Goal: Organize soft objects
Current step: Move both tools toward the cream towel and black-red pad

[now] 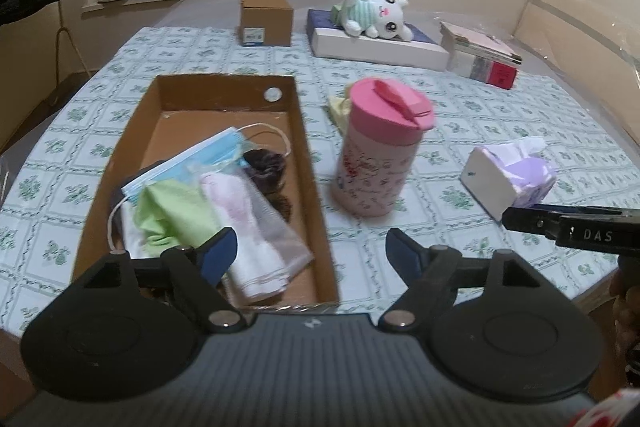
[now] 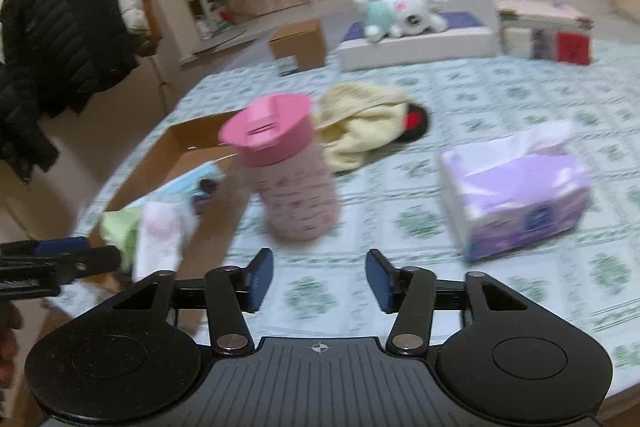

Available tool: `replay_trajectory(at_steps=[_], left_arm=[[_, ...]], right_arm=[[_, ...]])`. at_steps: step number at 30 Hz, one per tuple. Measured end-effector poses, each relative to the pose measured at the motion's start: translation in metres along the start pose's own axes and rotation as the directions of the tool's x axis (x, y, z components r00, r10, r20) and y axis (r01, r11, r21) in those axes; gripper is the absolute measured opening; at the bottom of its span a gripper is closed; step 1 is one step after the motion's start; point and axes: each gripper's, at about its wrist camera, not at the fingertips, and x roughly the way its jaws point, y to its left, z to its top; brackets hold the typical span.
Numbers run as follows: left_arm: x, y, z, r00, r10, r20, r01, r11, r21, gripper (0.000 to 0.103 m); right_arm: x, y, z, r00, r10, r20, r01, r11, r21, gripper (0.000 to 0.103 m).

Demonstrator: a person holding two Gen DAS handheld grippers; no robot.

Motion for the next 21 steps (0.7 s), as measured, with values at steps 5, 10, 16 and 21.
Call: replay_trajectory(at_steps=[5, 10, 16, 21], left_arm=[[0.002, -0.015, 0.007, 1.0, -0.02, 0.015, 0.02, 0.999, 0.032, 0.081], [0.006, -0.029, 0.015, 0.999, -0.036, 0.024, 0.035, 0.998, 0.057, 0.081], [0.013, -0.044, 0.024, 0.998, -0.056, 0.028, 0.054, 0.995, 0.088, 0.081], [0.015, -0.054, 0.028, 0.997, -0.075, 0.03, 0.071, 0.991, 0.11, 0.081]], right_arm=[[-0.011, -0.024, 0.004, 0.998, -0.056, 0.032, 0.055, 0.998, 0.036, 0.068], [-0.02, -0.042, 0.01, 0.996, -0.073, 0.051, 0.069, 0.995, 0.073, 0.069], [-0.026, -0.053, 0.017, 0.995, -0.081, 0.064, 0.075, 0.992, 0.1, 0.069], [-0.027, -0.057, 0.02, 0.994, -0.082, 0.07, 0.074, 0.991, 0.112, 0.07]])
